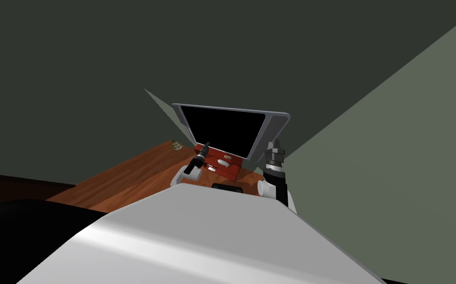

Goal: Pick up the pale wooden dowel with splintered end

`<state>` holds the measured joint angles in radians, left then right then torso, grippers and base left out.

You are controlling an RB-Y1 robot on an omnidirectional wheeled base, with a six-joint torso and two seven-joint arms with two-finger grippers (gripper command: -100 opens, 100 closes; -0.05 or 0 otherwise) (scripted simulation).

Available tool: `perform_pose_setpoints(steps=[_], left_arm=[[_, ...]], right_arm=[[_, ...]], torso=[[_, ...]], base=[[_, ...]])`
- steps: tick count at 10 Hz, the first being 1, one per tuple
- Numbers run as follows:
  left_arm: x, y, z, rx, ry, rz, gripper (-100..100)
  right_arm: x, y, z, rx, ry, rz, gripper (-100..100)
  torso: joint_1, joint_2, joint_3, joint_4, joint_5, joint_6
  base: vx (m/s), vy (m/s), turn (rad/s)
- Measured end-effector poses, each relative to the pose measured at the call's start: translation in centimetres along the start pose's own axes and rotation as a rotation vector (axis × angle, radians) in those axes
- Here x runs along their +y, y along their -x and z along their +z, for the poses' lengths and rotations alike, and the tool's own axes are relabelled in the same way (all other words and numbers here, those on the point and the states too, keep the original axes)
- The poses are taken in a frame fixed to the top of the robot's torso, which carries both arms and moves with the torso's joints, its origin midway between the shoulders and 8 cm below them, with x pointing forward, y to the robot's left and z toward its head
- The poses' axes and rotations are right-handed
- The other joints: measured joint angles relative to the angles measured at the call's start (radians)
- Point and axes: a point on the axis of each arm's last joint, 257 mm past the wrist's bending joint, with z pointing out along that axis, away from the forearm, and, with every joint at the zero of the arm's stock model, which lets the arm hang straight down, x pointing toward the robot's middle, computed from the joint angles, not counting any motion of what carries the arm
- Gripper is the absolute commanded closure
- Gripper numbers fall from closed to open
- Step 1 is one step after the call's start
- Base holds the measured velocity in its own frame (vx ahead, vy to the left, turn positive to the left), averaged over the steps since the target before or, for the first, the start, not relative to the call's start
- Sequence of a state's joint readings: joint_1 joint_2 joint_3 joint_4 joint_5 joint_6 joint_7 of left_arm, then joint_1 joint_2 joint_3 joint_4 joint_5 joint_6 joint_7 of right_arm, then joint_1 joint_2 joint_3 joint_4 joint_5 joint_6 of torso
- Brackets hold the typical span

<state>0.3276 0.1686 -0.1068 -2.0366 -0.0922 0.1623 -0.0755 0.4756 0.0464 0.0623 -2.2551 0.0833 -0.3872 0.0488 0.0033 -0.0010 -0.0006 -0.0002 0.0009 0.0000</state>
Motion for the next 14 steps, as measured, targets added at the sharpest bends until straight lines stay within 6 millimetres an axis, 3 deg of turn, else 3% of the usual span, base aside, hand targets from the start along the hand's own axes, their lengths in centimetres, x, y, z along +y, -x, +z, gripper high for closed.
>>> perform_pose_setpoints(steps=[14], left_arm=[[12.8,-5.1,0.6,0.101,0.412,-0.047,-100]], right_arm=[[0.0,0.0,0.0,0.000,0.000,0.000,0]], torso=[[-0.004,0.000,0.000,0.000,-0.001,0.000]], base=[[0.006,0.019,-0.056]])
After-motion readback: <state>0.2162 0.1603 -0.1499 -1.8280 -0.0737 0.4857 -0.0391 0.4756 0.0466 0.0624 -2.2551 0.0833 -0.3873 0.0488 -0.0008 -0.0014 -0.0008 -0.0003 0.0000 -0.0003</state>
